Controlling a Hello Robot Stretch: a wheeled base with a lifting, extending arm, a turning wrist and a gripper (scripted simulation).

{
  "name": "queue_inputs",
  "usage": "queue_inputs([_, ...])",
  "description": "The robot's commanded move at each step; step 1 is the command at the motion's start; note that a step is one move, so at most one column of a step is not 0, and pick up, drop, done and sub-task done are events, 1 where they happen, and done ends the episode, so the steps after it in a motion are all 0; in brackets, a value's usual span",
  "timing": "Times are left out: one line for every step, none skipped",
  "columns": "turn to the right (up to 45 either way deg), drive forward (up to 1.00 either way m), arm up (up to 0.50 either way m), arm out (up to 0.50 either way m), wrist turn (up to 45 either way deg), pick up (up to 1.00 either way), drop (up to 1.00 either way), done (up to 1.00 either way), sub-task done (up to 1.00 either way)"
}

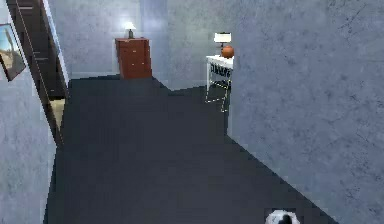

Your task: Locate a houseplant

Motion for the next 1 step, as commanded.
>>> queue_inputs([0.0, 1.0, 0.0, 0.0, 0.0, 0.0, 0.0, 0.0, 0.0])
